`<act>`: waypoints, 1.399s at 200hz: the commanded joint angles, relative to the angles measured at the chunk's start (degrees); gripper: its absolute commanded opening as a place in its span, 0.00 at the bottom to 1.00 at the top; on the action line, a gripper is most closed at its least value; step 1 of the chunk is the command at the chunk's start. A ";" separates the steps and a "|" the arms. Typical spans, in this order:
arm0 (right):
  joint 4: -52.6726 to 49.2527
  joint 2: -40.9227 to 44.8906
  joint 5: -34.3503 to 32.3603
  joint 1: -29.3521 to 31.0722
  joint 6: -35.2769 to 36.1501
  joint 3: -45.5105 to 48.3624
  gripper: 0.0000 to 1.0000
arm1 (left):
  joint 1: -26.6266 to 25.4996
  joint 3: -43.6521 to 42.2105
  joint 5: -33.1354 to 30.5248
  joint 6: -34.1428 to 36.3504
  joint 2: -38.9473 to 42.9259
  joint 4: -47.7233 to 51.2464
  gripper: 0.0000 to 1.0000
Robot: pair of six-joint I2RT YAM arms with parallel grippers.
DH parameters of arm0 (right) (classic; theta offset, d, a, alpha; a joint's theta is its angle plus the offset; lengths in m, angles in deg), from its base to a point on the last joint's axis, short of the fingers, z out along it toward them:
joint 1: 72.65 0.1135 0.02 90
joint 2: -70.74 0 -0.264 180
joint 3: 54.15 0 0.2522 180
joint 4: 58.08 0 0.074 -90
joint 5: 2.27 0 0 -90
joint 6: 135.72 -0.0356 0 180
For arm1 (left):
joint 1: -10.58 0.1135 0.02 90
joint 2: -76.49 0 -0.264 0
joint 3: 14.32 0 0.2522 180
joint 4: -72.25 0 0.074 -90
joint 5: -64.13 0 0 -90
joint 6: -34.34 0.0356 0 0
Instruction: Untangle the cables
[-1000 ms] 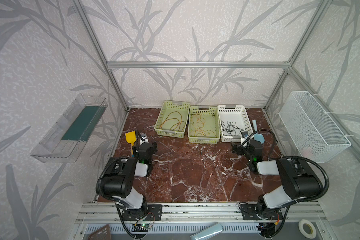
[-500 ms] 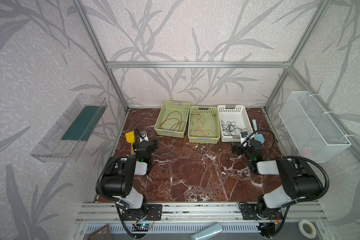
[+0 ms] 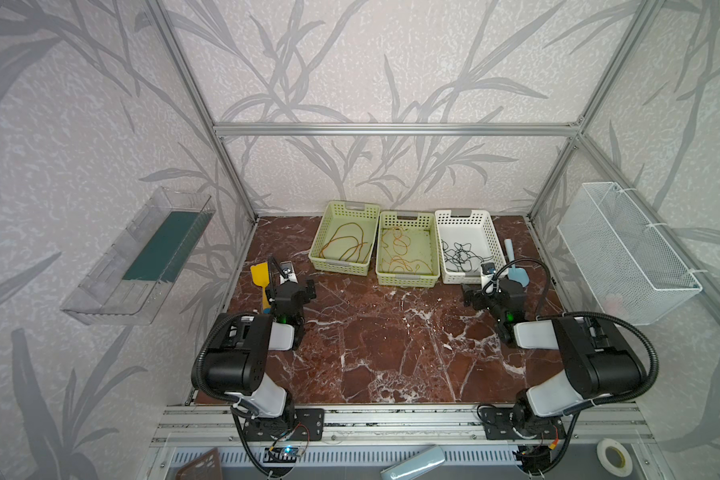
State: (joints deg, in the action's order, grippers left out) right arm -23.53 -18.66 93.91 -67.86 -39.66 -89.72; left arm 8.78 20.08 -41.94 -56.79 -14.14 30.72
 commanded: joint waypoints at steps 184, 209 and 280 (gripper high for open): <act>-0.59 1.09 -0.20 -1.41 -1.58 -1.75 0.99 | 1.72 0.37 0.78 -1.96 0.67 -0.45 0.99; -0.72 1.01 -0.20 -1.46 -1.60 -1.80 0.99 | 1.73 0.34 0.79 -1.97 0.68 -0.51 0.99; -0.75 0.99 -0.24 -1.46 -1.80 -1.84 0.99 | 1.50 0.81 1.02 -1.58 0.55 0.32 0.99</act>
State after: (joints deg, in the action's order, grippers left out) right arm -24.18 -18.56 94.19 -69.25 -41.23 -90.37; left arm 10.27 19.71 -40.02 -58.34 -14.12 30.96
